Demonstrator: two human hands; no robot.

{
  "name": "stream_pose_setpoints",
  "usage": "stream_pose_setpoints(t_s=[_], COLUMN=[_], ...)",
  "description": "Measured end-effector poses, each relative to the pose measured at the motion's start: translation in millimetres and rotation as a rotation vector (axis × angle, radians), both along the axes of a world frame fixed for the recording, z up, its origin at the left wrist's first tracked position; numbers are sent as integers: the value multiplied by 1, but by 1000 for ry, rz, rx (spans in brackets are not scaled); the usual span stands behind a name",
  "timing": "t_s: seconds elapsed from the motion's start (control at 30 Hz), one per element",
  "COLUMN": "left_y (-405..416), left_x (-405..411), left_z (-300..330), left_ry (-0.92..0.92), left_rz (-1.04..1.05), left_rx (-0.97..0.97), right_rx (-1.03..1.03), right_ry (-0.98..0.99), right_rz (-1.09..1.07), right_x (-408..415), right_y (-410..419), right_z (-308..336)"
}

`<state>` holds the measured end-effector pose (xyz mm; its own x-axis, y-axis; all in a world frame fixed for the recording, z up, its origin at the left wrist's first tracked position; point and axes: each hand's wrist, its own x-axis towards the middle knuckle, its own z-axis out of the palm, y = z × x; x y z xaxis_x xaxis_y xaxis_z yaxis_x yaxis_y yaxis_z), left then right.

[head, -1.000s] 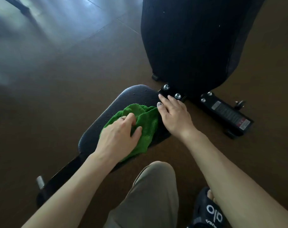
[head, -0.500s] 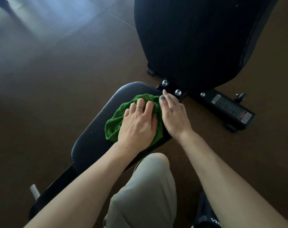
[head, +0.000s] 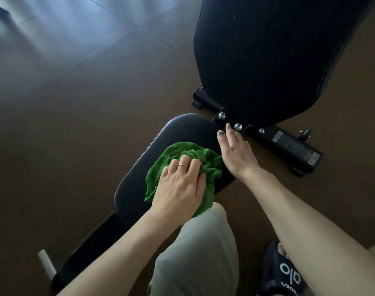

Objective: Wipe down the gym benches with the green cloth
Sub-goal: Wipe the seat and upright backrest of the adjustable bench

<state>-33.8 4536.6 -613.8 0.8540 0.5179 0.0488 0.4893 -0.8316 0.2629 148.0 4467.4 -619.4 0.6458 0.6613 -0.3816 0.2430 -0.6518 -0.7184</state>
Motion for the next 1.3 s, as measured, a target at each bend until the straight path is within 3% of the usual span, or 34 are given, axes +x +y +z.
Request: stream_pose_setpoints(t_s=[0.27, 0.47, 0.57, 0.77, 1.1, 1.3], left_y=[30, 53, 44, 11, 72, 30], left_x=[74, 136, 118, 0, 124, 32], left_z=[-14, -20, -13, -1, -16, -5], left_ry=[-19, -13, -22, 15, -23, -6], left_rz=[19, 82, 93, -7, 194, 95], left_rx=[53, -20, -89, -30, -48, -54], right_rx=[25, 90, 84, 163, 62, 0], right_ry=[-6, -32, 40, 235, 27, -63], right_rz=[-69, -68, -86, -176, -38, -45], right_x=[3, 5, 3, 2, 6, 5], right_y=[4, 3, 3, -3, 5, 7], right_z=[-5, -15, -7, 4, -8, -7])
